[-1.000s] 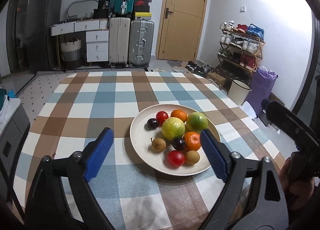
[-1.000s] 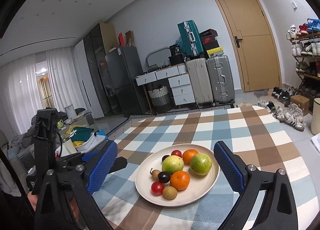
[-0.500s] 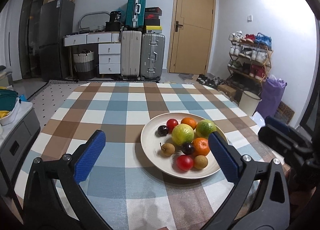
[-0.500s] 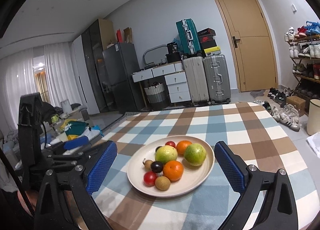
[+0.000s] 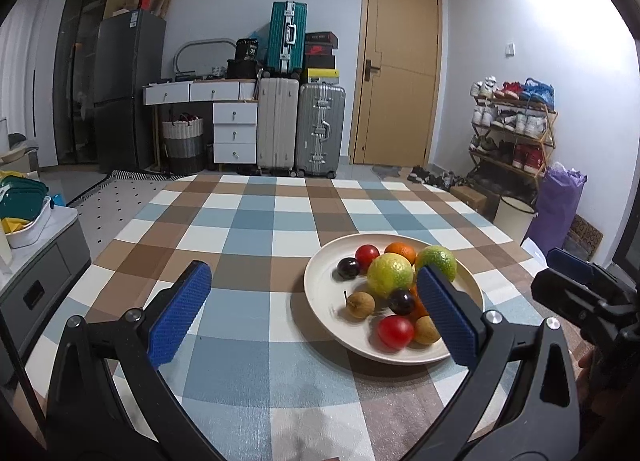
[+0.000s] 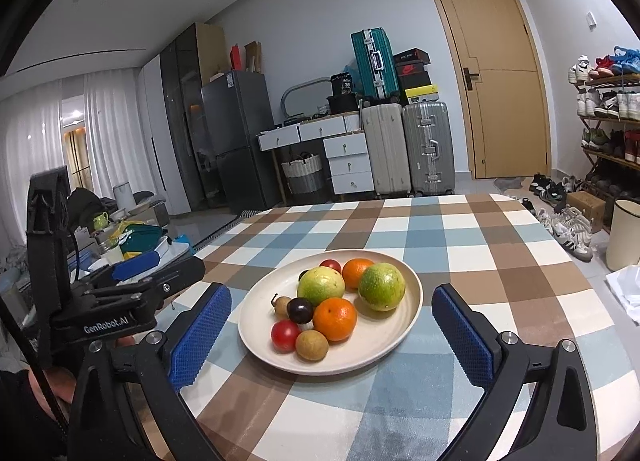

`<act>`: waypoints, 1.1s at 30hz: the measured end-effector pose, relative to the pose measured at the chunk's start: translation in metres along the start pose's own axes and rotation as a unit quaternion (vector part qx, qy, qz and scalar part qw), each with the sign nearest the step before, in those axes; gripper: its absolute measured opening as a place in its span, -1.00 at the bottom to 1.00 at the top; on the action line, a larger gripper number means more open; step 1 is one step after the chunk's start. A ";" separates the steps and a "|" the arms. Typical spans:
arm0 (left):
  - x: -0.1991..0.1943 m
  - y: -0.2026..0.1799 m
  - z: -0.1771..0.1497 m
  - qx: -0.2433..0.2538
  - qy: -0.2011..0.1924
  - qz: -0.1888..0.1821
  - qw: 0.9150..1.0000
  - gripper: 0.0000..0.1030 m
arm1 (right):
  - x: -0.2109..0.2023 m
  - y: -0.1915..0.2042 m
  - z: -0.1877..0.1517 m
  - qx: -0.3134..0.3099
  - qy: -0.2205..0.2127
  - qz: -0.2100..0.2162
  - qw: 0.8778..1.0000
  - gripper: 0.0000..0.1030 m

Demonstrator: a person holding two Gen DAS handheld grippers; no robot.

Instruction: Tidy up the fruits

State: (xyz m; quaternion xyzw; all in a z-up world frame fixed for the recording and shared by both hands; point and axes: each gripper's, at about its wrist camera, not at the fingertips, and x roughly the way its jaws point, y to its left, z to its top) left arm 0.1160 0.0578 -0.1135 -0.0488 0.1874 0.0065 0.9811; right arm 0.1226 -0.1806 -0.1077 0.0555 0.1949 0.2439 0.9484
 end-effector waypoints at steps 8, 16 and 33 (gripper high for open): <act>-0.001 0.000 -0.013 0.008 -0.013 0.000 1.000 0.99 | 0.003 -0.004 -0.001 0.010 0.006 0.002 1.000 0.99; -0.003 -0.016 -0.026 0.051 -0.032 -0.002 0.998 0.99 | 0.002 -0.011 -0.001 0.026 0.003 -0.004 1.000 0.99; -0.009 -0.018 -0.020 0.044 -0.032 0.001 0.999 0.99 | 0.003 0.020 -0.005 -0.057 0.000 -0.019 0.998 0.99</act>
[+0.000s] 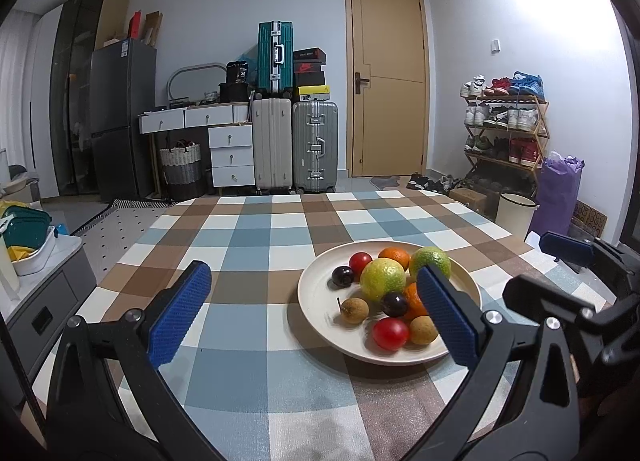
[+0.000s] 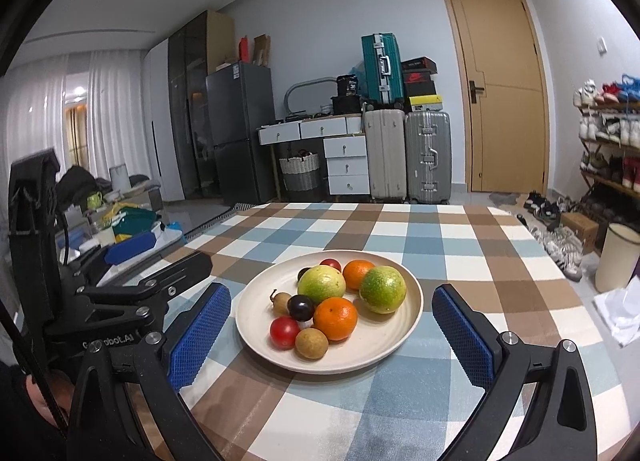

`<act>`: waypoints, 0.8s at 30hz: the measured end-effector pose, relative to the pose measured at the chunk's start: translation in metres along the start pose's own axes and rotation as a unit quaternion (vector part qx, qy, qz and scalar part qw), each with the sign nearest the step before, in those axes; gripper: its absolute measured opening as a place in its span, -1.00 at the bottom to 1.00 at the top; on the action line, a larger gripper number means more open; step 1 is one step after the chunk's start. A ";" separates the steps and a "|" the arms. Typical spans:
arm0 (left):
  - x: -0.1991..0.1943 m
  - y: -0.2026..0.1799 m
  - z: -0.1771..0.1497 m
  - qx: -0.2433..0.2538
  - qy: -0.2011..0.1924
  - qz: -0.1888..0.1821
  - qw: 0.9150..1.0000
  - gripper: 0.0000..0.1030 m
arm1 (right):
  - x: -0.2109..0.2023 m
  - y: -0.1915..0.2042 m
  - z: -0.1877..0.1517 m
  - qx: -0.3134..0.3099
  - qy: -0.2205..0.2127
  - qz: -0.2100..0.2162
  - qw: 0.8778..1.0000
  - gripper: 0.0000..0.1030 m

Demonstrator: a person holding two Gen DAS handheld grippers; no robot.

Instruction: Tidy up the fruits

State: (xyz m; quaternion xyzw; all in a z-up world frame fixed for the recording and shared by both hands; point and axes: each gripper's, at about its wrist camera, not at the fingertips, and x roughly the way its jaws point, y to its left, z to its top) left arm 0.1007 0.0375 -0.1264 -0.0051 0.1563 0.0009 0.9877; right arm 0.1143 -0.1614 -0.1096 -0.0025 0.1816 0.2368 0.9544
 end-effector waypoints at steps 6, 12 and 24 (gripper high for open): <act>0.000 0.000 0.000 0.000 0.000 0.000 1.000 0.99 | -0.001 0.007 -0.001 -0.019 -0.004 -0.001 1.000 1.00; 0.000 0.000 0.000 0.000 0.000 0.000 1.000 0.99 | 0.000 0.007 -0.001 -0.013 -0.001 -0.001 1.000 1.00; 0.000 0.001 0.002 0.000 -0.001 0.000 1.000 0.99 | 0.000 0.007 -0.001 -0.012 -0.001 0.000 1.000 1.00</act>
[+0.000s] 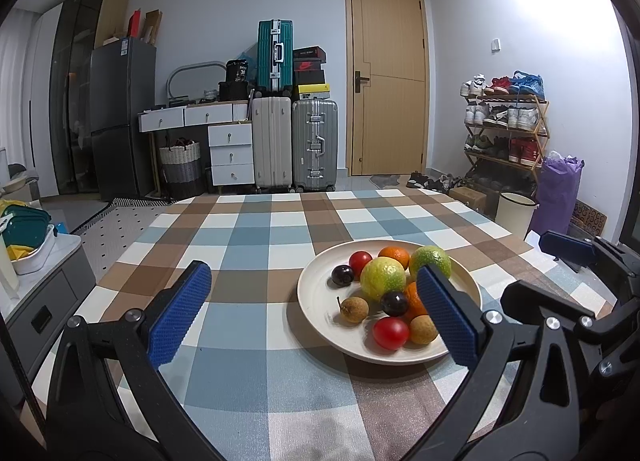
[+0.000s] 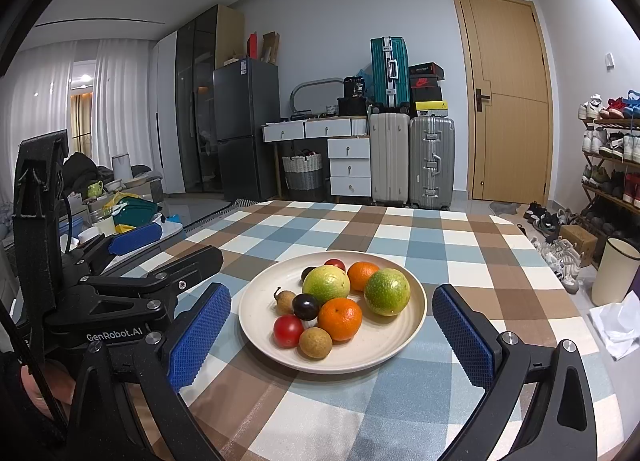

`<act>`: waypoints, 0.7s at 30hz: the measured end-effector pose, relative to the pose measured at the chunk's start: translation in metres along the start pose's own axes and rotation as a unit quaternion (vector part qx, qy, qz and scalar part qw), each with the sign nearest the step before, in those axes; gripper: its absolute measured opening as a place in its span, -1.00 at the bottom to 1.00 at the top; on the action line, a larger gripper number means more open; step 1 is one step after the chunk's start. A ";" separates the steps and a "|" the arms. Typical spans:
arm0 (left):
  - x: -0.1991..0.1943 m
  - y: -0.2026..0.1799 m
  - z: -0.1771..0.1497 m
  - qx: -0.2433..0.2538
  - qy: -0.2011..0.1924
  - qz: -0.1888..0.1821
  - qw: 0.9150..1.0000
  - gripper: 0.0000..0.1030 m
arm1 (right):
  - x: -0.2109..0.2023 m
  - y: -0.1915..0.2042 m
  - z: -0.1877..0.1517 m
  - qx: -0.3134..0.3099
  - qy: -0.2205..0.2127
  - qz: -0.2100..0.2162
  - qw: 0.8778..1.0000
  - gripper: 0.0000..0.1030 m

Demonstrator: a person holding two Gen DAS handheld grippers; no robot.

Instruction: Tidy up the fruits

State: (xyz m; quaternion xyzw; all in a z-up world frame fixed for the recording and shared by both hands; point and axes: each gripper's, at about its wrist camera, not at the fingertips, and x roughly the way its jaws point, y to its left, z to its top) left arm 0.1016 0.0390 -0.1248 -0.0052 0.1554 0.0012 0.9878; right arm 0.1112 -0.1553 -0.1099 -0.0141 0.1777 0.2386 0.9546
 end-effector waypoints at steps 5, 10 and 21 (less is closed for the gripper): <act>0.000 0.000 0.000 -0.001 0.000 0.002 1.000 0.99 | 0.000 0.000 0.000 0.000 0.001 0.000 1.000 1.00; 0.001 0.000 -0.001 -0.001 0.000 0.002 1.000 0.99 | 0.000 -0.001 0.000 0.000 0.000 0.000 1.000 1.00; 0.001 0.001 0.000 -0.001 0.001 0.002 1.000 0.99 | 0.000 -0.001 0.000 0.001 0.000 0.000 1.000 1.00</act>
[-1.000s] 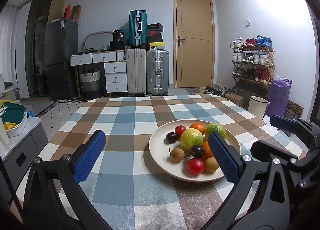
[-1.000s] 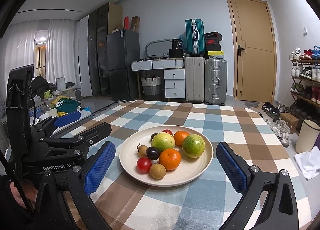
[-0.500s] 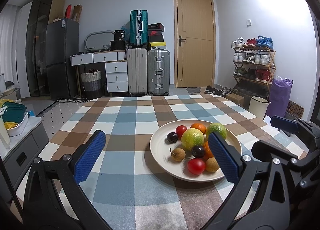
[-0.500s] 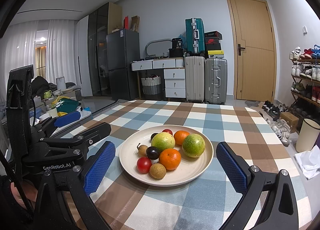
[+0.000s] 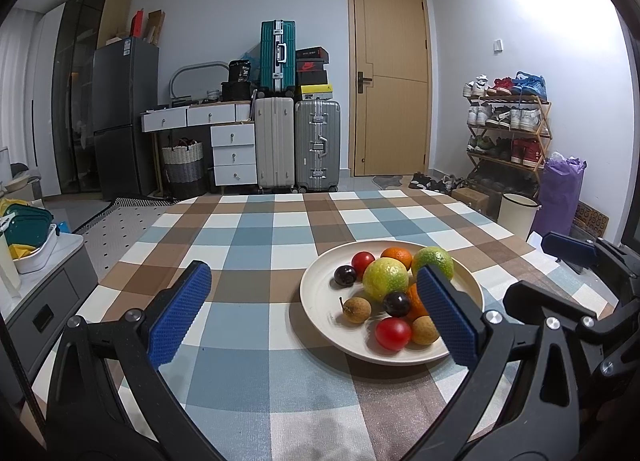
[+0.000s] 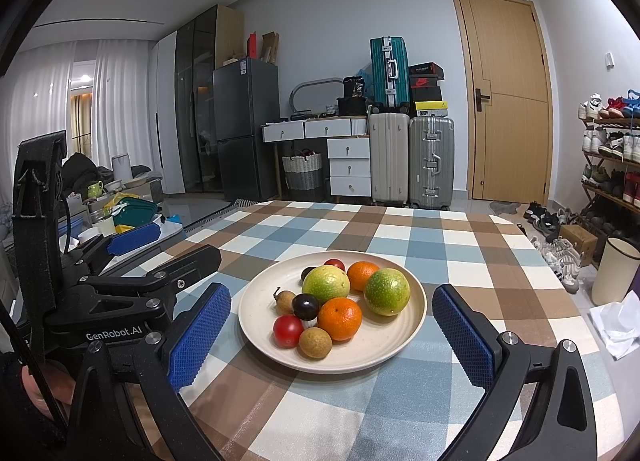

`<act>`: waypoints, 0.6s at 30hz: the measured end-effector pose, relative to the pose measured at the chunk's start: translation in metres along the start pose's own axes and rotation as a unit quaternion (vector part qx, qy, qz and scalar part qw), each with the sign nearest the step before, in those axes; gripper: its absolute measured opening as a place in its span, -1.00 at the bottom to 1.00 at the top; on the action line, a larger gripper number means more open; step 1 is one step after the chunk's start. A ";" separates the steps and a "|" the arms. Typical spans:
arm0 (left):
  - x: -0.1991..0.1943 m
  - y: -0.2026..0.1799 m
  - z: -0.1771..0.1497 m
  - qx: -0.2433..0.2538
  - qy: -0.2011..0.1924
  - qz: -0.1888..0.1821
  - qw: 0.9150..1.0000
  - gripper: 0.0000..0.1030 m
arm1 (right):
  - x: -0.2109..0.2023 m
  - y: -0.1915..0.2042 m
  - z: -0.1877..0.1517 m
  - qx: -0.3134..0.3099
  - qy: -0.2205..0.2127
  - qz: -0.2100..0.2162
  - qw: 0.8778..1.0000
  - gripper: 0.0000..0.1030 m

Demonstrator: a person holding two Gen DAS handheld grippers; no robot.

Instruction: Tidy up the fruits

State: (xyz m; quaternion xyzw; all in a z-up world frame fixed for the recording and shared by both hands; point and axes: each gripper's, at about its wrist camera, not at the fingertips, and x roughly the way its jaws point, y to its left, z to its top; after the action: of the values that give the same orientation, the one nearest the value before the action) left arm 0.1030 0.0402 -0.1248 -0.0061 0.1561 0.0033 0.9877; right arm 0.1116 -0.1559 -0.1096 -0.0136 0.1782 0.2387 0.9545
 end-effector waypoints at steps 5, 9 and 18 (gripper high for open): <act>0.000 0.000 0.000 0.000 0.000 0.000 1.000 0.99 | 0.000 0.000 0.000 0.000 0.000 0.000 1.000 1.00; 0.000 0.000 0.000 0.000 0.000 0.000 1.000 0.99 | 0.000 0.000 0.000 0.000 0.000 0.000 1.000 1.00; 0.000 0.000 0.000 0.000 0.000 0.000 1.000 0.99 | 0.000 0.000 0.000 0.000 0.000 0.000 1.000 1.00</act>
State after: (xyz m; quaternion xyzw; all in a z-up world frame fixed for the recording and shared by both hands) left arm 0.1031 0.0403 -0.1247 -0.0059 0.1565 0.0031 0.9876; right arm 0.1118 -0.1562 -0.1094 -0.0135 0.1781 0.2386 0.9546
